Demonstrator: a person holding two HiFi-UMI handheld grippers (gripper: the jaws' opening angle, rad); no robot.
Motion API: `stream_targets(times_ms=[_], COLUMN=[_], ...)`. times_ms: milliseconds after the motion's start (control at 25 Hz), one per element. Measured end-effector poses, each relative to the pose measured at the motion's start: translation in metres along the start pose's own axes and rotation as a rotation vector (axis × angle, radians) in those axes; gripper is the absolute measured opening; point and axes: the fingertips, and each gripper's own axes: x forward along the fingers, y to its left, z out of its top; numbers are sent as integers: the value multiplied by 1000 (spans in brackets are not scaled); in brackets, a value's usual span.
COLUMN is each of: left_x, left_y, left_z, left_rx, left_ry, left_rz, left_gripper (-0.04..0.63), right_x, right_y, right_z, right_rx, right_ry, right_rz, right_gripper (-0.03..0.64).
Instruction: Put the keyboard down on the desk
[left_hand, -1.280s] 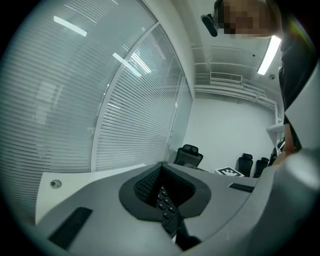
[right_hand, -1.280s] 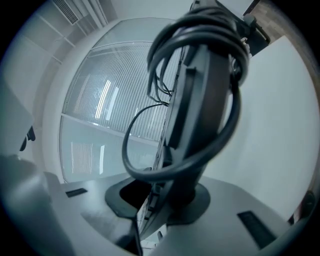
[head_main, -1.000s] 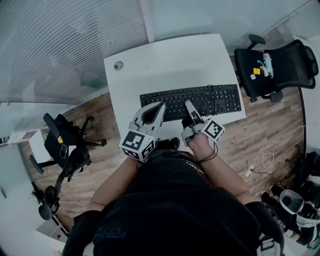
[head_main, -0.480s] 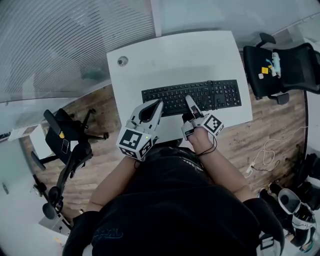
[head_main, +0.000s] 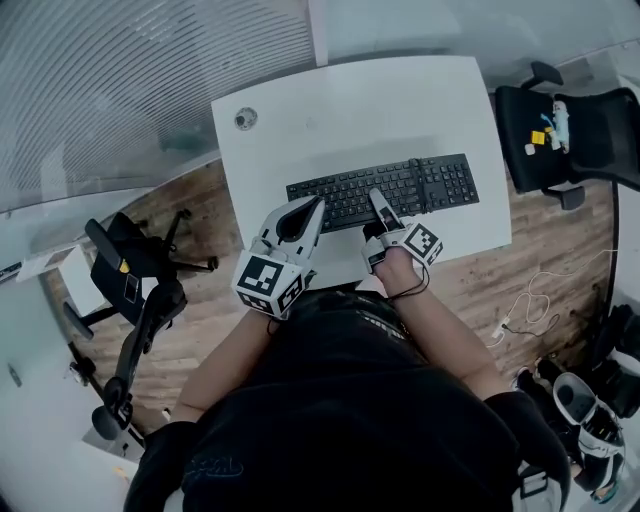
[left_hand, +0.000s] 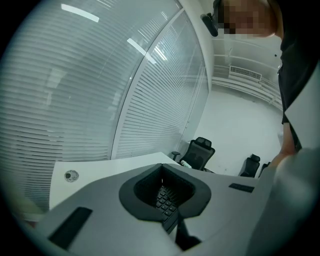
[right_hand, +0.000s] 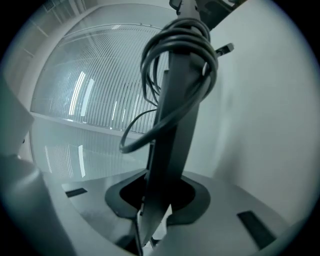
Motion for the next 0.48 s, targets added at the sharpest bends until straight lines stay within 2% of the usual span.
stream_targets(times_ms=[480], left_x=[4], left_y=[17], left_z=[-8], left_rx=[-24], left_ry=[21], left_rz=[13], left_gripper=[15], right_x=[17], right_y=[-35], right_z=[-2], right_rx=[37], right_ry=[3], right_rz=[-70], right_gripper=[95])
